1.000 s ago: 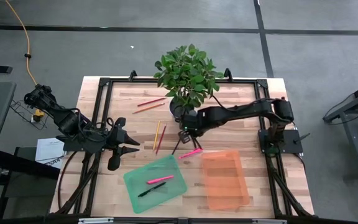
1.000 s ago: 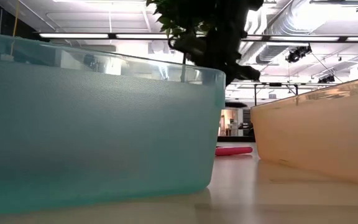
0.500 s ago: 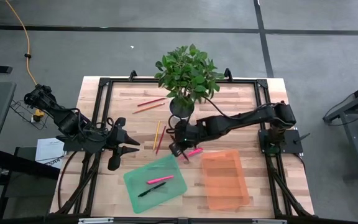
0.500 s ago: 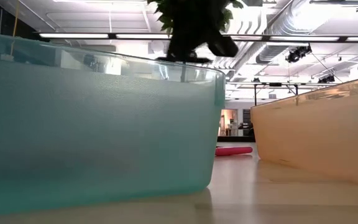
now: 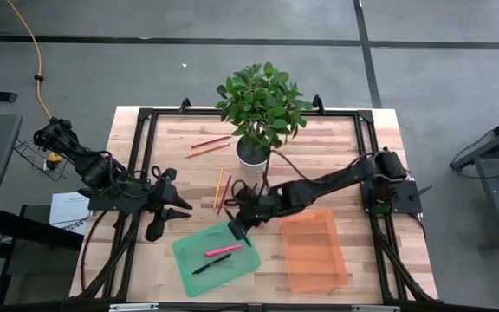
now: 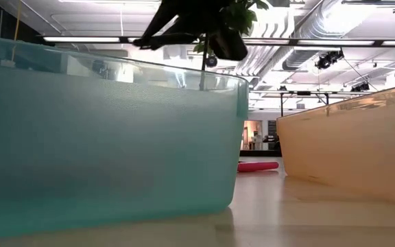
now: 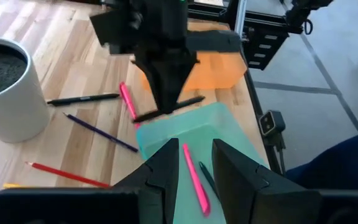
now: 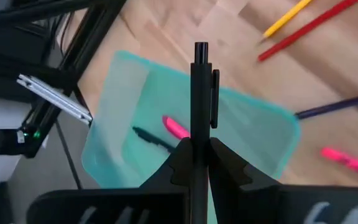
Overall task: Sort pens & pencils
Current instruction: Put the right black pen into the green bin, then put the black pen into the green bin
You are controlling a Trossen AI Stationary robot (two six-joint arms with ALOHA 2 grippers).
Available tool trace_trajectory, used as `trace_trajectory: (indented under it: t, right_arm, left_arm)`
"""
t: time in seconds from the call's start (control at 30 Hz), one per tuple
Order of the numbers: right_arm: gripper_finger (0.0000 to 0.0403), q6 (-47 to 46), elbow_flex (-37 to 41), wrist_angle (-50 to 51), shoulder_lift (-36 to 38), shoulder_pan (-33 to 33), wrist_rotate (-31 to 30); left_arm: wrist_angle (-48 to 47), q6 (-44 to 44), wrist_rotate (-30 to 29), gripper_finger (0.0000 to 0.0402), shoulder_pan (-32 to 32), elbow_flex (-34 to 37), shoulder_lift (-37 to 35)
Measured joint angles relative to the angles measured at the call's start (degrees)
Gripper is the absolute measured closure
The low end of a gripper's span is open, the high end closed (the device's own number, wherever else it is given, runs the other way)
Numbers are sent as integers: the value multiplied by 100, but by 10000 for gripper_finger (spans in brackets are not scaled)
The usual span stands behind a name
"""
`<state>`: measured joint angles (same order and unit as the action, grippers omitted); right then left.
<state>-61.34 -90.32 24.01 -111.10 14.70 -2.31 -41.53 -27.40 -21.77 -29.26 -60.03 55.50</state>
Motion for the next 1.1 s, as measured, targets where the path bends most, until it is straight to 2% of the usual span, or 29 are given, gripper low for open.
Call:
trace_trajectory:
  t: [0.33, 0.6, 0.9, 1.1]
  right_arm:
    - [391, -117, 7, -568, -268, 188, 93]
    - [388, 23, 7, -1028, -401, 184, 396]
    - [325, 9, 7, -1145, -432, 182, 448]
    - [306, 248, 7, -1225, -431, 182, 395]
  left_arm:
    - [-82, 63, 146, 316, 0, 0, -2]
    - [-184, 61, 189, 316, 0, 0, 0]
    - [-208, 59, 213, 316, 0, 0, 0]
    - [-206, 61, 211, 316, 0, 0, 0]
